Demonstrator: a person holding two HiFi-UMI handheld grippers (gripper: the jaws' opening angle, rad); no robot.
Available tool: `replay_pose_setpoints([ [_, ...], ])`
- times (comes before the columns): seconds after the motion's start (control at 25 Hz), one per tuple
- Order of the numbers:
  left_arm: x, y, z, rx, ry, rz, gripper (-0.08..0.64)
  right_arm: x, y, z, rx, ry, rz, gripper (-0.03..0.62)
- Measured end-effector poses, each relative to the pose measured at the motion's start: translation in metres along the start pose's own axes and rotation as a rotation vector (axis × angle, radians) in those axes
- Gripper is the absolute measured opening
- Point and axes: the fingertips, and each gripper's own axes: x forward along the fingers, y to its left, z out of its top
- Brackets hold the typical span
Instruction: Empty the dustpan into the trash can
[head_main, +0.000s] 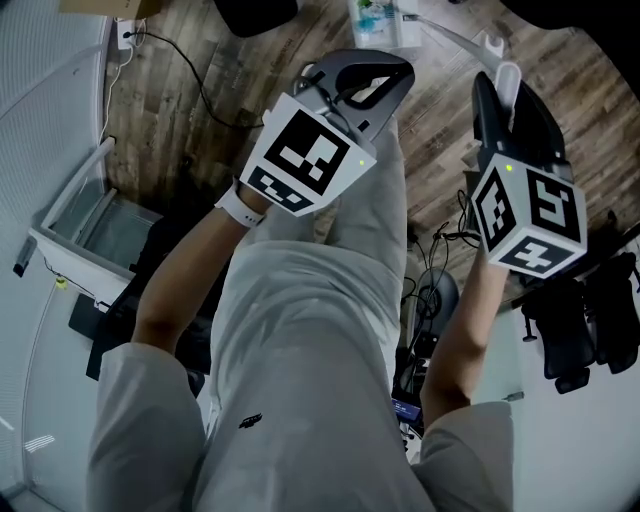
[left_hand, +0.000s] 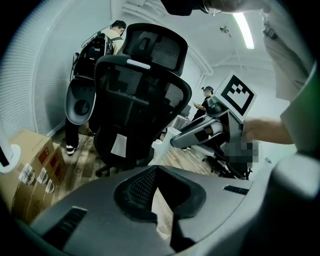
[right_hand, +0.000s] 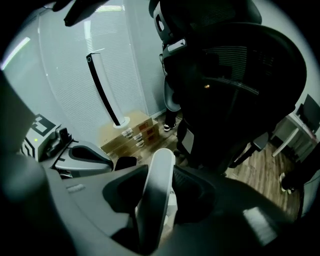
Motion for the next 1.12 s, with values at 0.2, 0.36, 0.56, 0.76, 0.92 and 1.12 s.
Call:
replay_pose_setpoints([
  [0.2, -0.006, 0.003, -0.002, -0.004, -0.005, 0.0, 0.006, 0.0, -0.001, 0.001, 0.031, -0.05, -0.023, 0.153],
  [0.36, -0.006, 0.005, -0.003, -0.002, -0.003, 0.001, 0.006, -0.002, -0.005, -0.001, 0.055, -0.072, -0.063, 0.146],
  [0.56, -0.005, 0.016, -0.007, 0.005, 0.004, 0.027, 0.006, -0.004, -0.012, -0.003, 0.062, -0.11, -0.138, 0.141],
  [0.76, -0.011, 0.015, -0.008, 0.016, 0.005, 0.011, 0.006, -0.009, -0.01, -0.007, 0.095, -0.119, -0.134, 0.138],
  [0.92, -0.013, 0.009, -0.002, 0.029, -0.021, -0.015, 0.006, -0.017, -0.011, -0.003, 0.116, -0.139, -0.142, 0.138],
  [1.12, -0.019, -0.004, 0.0, 0.049, -0.019, -0.065, 0.008, -0.031, 0.002, 0.006, 0.12, -0.154, -0.131, 0.14],
])
